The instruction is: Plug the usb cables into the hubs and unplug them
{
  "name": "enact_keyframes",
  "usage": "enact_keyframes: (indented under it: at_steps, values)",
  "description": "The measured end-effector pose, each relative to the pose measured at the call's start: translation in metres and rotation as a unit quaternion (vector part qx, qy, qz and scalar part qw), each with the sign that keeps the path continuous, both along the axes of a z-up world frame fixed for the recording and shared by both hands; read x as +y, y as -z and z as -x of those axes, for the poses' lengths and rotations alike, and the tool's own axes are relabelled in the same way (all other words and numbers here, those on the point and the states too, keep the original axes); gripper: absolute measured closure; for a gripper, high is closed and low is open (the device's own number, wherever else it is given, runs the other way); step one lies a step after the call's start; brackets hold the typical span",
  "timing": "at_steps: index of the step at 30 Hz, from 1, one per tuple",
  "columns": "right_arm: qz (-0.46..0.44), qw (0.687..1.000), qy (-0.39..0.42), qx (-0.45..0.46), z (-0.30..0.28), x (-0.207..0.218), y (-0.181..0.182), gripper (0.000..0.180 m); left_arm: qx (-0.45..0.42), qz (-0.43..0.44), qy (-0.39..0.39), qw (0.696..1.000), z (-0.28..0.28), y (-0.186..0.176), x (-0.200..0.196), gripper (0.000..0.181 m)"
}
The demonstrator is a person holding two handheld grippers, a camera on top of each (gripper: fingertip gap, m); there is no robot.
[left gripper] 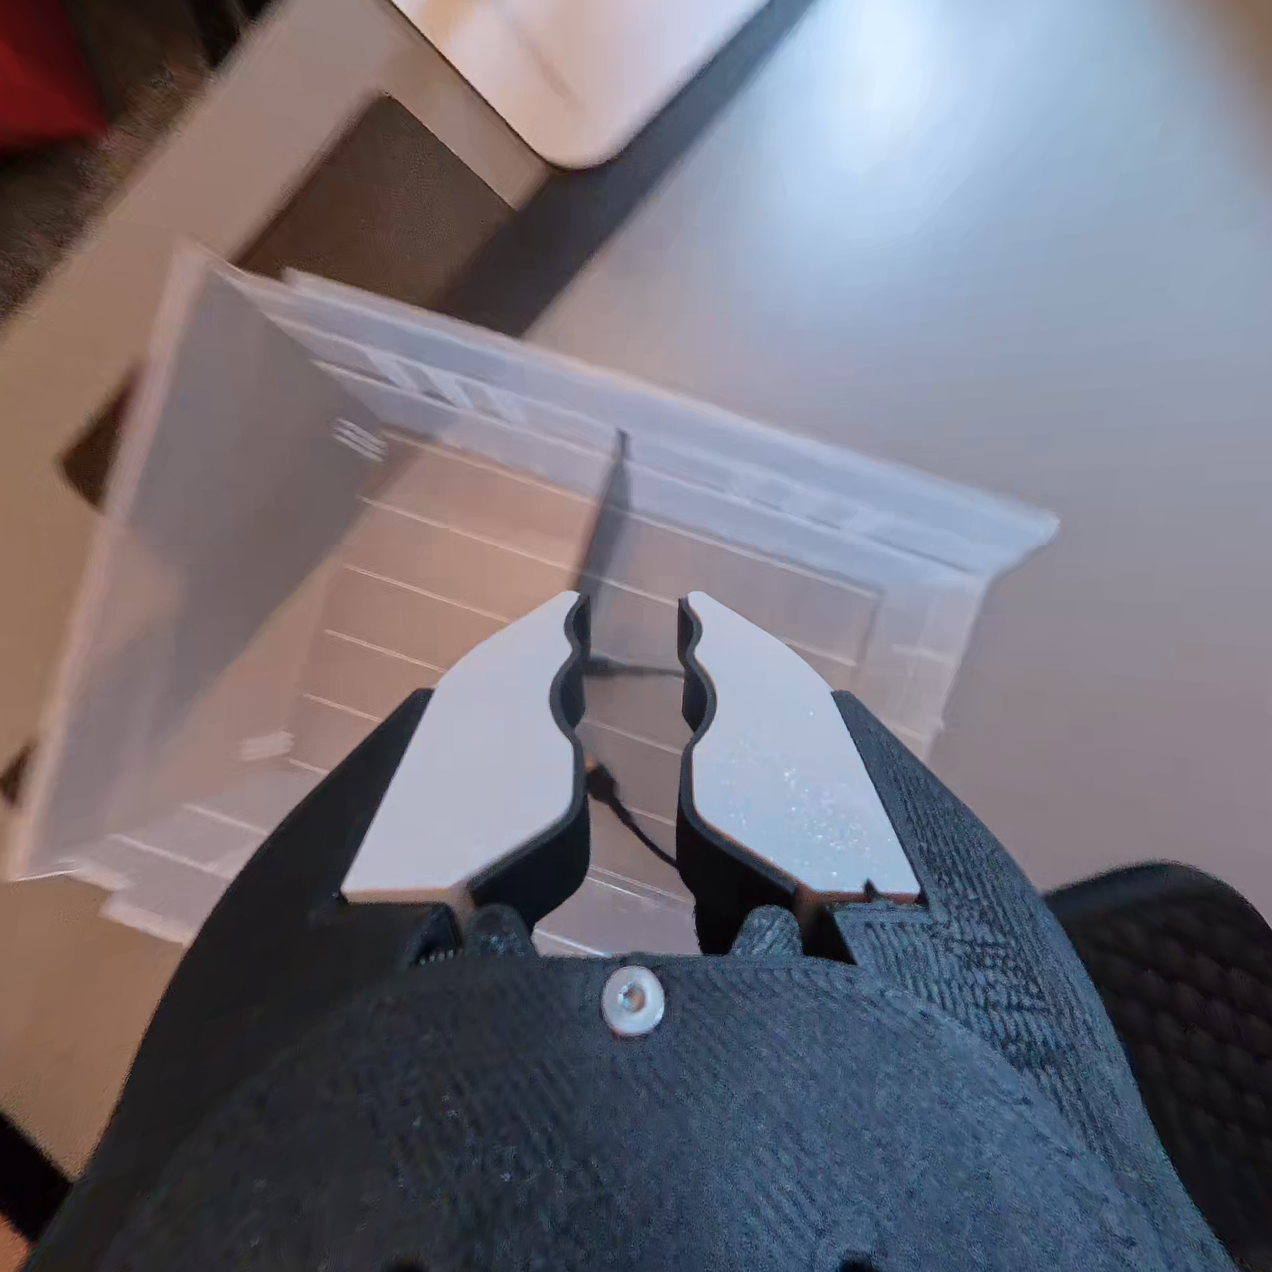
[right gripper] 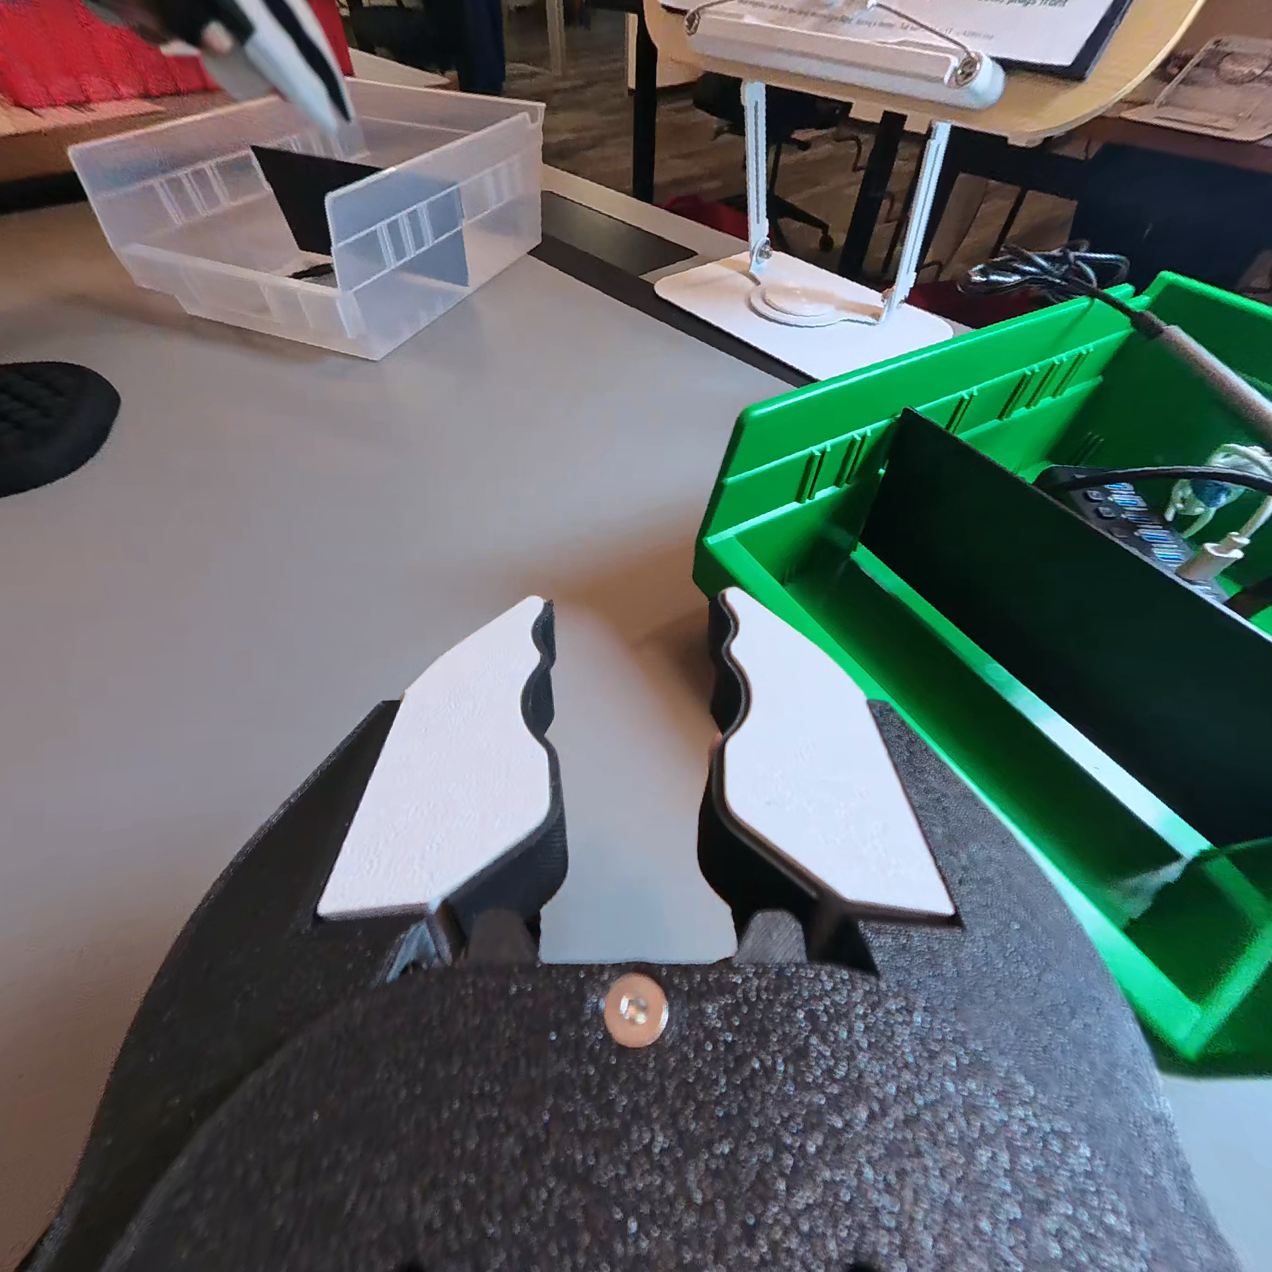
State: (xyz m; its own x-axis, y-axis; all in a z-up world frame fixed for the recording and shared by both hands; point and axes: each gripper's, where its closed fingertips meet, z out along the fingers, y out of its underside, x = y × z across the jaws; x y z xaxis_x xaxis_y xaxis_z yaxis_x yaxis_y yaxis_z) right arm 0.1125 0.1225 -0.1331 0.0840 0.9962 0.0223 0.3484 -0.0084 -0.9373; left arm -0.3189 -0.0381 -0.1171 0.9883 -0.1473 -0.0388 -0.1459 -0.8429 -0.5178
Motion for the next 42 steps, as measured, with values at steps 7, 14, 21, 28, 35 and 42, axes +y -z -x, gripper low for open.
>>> enact_keyframes:
  at_steps: [7,14,21,28,35,42]
  values:
    - [0.006,1.000,-0.016,0.020,0.012,-0.007,-0.001,0.136,0.119,0.138,0.047,0.982,0.086,0.043,0.016,0.141]
    - [0.040,0.998,0.000,0.057,0.002,0.007,-0.006,0.136,0.060,0.230,0.129,0.963,0.089,0.093,-0.002,0.130]
    - [0.048,0.997,0.004,0.066,0.007,0.014,-0.008,0.136,-0.008,0.243,0.138,0.960,0.087,0.106,-0.007,0.139]
    - [0.044,0.997,0.010,0.062,0.011,0.016,-0.005,0.136,0.066,0.247,0.201,0.946,0.087,0.114,0.005,0.178]
    - [0.030,0.997,0.015,0.069,0.007,0.017,-0.008,0.137,0.198,0.103,0.208,0.952,0.089,0.048,0.036,0.180]
    - [0.009,0.997,0.019,0.080,0.004,0.016,-0.013,0.137,0.075,0.096,0.114,0.986,-0.012,0.026,-0.003,0.151]
